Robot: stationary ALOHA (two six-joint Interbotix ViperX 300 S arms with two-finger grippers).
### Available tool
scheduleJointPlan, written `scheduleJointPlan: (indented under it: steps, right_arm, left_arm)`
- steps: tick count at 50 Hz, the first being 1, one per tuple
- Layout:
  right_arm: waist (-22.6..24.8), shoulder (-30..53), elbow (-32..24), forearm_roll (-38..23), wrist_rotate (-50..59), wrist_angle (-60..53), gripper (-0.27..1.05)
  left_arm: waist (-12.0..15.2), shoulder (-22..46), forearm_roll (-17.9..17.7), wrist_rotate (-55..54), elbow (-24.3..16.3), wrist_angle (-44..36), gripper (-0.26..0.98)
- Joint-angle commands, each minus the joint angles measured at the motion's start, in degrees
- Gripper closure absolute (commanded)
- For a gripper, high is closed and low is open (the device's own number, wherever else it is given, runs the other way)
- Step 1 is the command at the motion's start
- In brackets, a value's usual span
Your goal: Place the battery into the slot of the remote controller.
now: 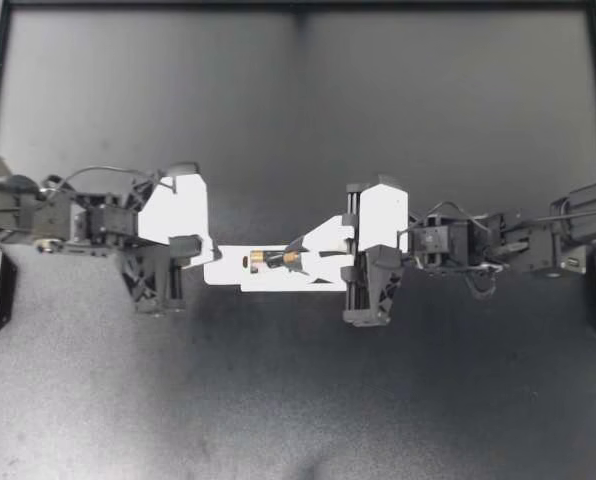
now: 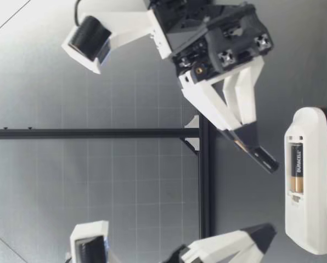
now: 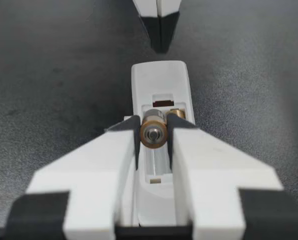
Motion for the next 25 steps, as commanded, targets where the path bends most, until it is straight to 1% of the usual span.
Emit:
scheduleJointPlan:
  steps: [1, 12, 25]
  right_arm:
    - [-0.4, -0.2, -1.1, 0.2, 0.1, -1.8, 0.79]
    - [-0.4, 1.6, -1.8, 0.2, 0.1, -2.0, 0.79]
    - [-0.4, 3.2, -2.6, 0.3, 0.1, -1.9, 0.79]
  left_arm:
    - [0.2, 0.3, 0.1, 0.0, -1.3, -0.3, 0.87]
    - [0.1, 2.4, -0.1, -0.5, -1.5, -0.2, 0.87]
    - [0.2, 3.3, -0.2, -0.8, -1.1, 0.4, 0.87]
